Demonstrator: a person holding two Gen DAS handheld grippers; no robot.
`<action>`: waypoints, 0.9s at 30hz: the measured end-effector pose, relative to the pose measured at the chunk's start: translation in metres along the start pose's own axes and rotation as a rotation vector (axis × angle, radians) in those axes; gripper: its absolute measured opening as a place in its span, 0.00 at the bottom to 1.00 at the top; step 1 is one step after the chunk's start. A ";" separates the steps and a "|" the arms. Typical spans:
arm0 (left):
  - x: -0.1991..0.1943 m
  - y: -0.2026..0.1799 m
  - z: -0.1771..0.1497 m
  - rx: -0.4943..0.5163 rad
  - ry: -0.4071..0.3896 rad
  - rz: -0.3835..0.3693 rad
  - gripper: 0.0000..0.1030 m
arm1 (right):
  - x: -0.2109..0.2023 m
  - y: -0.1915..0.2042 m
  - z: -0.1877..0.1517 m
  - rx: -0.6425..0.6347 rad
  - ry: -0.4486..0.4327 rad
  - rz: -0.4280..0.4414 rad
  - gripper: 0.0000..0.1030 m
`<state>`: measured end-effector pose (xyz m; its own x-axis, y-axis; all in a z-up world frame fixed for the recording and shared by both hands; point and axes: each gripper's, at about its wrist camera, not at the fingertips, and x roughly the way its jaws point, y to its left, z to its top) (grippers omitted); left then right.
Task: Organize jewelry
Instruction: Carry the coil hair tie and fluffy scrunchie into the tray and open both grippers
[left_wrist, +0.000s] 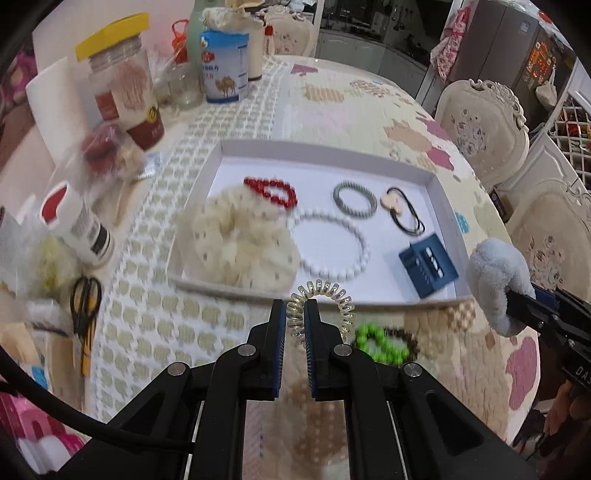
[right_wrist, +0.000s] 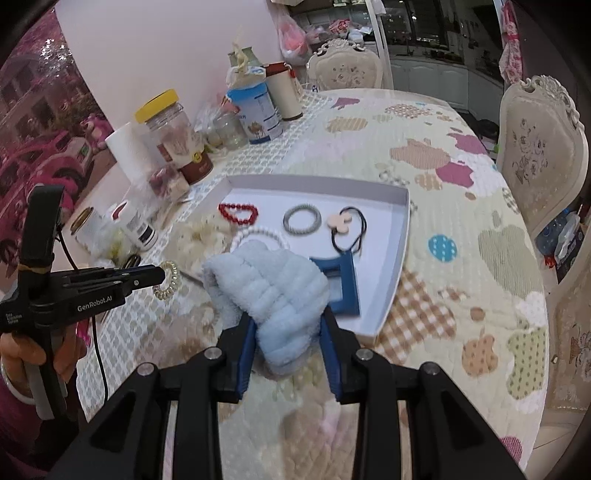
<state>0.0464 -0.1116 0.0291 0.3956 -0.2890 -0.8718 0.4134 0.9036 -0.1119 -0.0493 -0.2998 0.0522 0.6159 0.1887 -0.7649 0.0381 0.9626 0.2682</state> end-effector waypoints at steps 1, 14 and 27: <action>0.000 -0.002 0.004 0.004 -0.007 0.005 0.00 | 0.002 0.000 0.004 0.001 -0.001 -0.001 0.33; 0.033 -0.013 0.047 0.005 -0.010 0.052 0.00 | 0.050 -0.018 0.059 0.055 0.015 -0.020 0.34; 0.087 -0.012 0.063 -0.047 0.072 0.038 0.00 | 0.124 -0.034 0.094 0.025 0.101 -0.070 0.38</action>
<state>0.1272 -0.1679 -0.0151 0.3496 -0.2328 -0.9075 0.3594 0.9279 -0.0995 0.0994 -0.3273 0.0035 0.5286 0.1408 -0.8371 0.0986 0.9693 0.2253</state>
